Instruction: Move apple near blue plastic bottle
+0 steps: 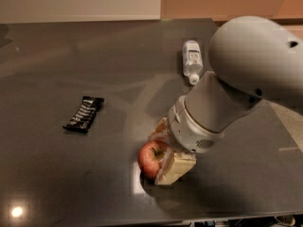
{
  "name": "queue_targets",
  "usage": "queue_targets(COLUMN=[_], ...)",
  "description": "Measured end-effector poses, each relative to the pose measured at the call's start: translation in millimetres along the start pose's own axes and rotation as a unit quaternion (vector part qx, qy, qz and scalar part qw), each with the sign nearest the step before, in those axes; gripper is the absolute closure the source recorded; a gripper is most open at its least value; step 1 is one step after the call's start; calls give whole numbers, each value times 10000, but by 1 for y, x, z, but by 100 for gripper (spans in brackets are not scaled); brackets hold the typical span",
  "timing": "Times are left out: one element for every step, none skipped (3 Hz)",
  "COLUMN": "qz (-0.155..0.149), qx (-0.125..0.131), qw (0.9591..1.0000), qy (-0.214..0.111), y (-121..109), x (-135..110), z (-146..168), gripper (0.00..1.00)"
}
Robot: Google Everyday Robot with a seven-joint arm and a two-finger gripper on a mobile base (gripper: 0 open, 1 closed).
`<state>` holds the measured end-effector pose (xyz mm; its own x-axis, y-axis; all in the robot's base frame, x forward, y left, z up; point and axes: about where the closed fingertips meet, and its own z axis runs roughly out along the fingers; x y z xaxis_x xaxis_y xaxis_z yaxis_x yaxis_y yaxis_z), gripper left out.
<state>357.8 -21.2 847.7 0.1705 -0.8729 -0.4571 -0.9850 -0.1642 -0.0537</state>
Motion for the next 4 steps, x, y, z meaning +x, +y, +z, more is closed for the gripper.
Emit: queue_targets(qz=[592,1340,1931,2348], qx=[256,598,968,1351], qw=[9979,9892,9764,9626], qy=[40,63,3,25], y=[-32,-73,-111,-142], x=[19,48,77,107], z=[-20,-43,-63,-80], gripper=[88,100,100,100])
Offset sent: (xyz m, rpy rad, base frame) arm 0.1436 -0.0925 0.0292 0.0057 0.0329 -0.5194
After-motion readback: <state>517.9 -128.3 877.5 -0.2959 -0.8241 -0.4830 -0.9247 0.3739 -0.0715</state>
